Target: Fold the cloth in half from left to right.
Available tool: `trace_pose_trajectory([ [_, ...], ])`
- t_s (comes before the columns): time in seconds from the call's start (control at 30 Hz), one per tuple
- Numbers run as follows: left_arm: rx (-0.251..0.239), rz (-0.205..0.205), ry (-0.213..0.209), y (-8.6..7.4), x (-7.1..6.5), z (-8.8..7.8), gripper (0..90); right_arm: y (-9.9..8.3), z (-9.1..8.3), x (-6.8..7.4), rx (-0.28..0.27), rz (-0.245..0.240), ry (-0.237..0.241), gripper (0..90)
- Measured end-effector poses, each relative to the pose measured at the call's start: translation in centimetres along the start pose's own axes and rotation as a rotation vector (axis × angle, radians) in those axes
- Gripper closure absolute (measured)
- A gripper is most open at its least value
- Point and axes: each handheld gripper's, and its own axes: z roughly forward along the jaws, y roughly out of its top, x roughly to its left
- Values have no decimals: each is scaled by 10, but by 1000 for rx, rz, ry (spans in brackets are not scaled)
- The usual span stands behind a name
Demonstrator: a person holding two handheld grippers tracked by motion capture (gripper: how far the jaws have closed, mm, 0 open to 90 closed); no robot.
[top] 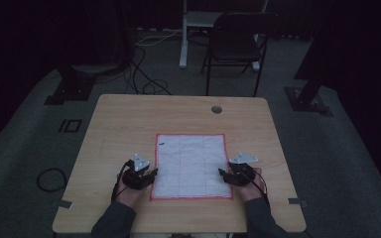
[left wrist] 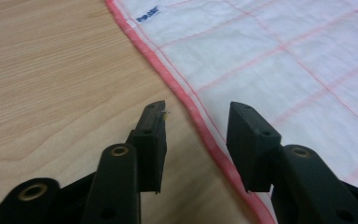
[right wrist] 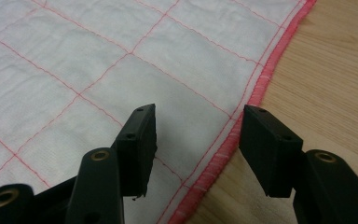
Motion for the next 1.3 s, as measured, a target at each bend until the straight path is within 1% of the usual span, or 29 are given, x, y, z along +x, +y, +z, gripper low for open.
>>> trace_pose_trajectory([
  [0.13,15,-41,2,3,0,10,570,0,1,-1,2,5,1,462],
  [0.27,8,-65,10,2,-3,13,560,0,2,-1,3,7,4,462],
  [0.47,6,-64,29,2,-5,13,539,-1,1,-1,1,11,6,462],
  [0.5,6,-68,26,1,-5,13,539,-1,1,0,2,11,6,462],
  [0.57,5,-83,-1,2,-7,12,539,-1,2,0,3,10,6,462],
  [0.7,-1,-102,-27,2,-10,13,539,-1,1,1,1,12,7,462],
  [0.73,1,-98,-27,3,-12,14,539,-1,1,1,1,11,7,462],
  [0.77,2,-92,-16,3,-13,14,542,-2,1,1,2,12,7,462],
  [0.8,6,-82,2,3,-15,14,569,-2,1,1,2,12,8,462],
  [0.83,9,-82,13,3,-16,13,614,-2,2,0,2,13,8,462],
  [0.93,14,-81,13,2,-16,11,727,-2,1,1,1,12,8,462],
  [1.03,16,-94,-4,-1,-14,8,825,-1,0,1,-1,16,7,462],
  [1.1,17,-92,-5,-3,-14,6,843,-1,-1,0,-9,15,7,462],
  [1.3,26,-63,-11,-8,-7,-1,847,-2,-2,0,-11,20,8,462],
])
